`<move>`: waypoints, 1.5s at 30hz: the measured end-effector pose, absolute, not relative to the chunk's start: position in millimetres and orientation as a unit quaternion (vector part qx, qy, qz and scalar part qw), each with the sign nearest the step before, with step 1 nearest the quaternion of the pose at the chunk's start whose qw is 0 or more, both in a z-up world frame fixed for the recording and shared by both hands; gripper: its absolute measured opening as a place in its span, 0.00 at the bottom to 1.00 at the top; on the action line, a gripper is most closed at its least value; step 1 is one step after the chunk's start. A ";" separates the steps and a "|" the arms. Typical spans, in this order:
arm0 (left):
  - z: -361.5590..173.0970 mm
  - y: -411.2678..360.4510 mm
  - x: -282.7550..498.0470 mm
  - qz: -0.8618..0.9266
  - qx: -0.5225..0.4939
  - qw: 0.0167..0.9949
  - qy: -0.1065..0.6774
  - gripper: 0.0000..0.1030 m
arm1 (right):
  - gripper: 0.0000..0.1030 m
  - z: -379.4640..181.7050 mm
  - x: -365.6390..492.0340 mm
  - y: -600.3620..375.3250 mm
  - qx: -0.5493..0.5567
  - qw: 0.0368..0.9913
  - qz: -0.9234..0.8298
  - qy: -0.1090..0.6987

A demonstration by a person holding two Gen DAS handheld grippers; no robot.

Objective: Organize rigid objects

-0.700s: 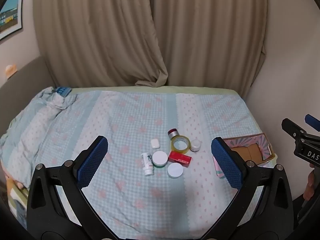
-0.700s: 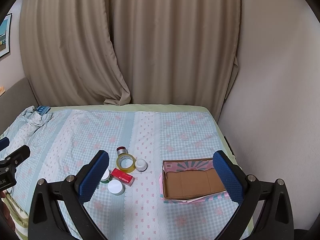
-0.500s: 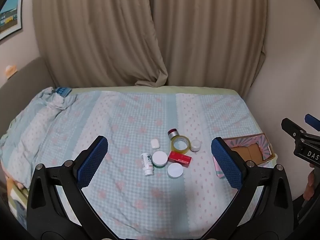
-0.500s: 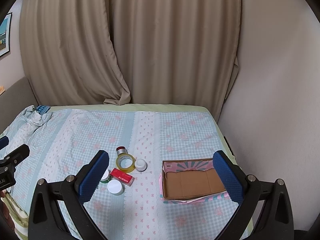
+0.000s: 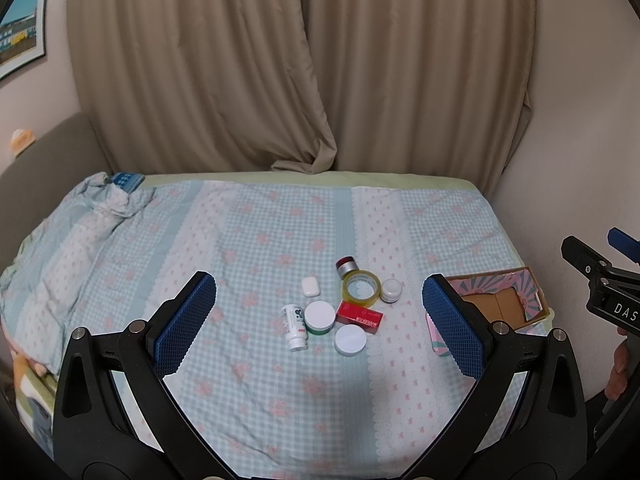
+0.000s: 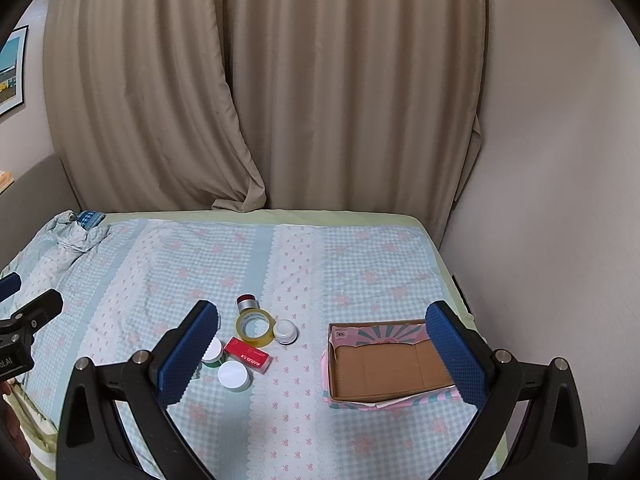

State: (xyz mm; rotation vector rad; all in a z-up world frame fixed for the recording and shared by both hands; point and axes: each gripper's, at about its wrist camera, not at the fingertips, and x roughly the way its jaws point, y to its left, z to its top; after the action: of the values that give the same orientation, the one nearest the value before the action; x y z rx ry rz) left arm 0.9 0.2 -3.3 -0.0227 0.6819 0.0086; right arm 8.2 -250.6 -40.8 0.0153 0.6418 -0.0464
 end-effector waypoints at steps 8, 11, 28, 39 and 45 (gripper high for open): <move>0.6 1.0 1.0 0.005 -0.009 0.942 0.335 0.99 | 1.00 -41.7 8.3 -248.3 0.008 0.949 -0.021 0.314; 0.2 0.6 0.7 0.005 -0.008 0.942 0.335 0.99 | 1.00 -41.7 8.7 -247.8 0.007 0.949 -0.020 0.315; -0.9 0.1 -0.4 0.005 -0.012 0.943 0.333 0.99 | 1.00 -43.7 3.8 -246.5 0.006 0.950 -0.019 0.311; 0.3 0.7 -1.0 0.007 -0.011 0.943 0.332 0.99 | 1.00 -42.1 4.3 -245.1 0.007 0.950 -0.017 0.311; -7.5 6.1 2.7 0.018 -0.022 0.933 0.359 0.99 | 1.00 -42.0 10.2 -240.9 0.005 0.950 -0.003 0.313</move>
State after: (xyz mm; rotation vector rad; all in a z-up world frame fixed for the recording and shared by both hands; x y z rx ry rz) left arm 2.7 6.1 -7.5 -0.0443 0.7350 0.0365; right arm 10.2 -240.9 -42.0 0.0102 0.6363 -0.0069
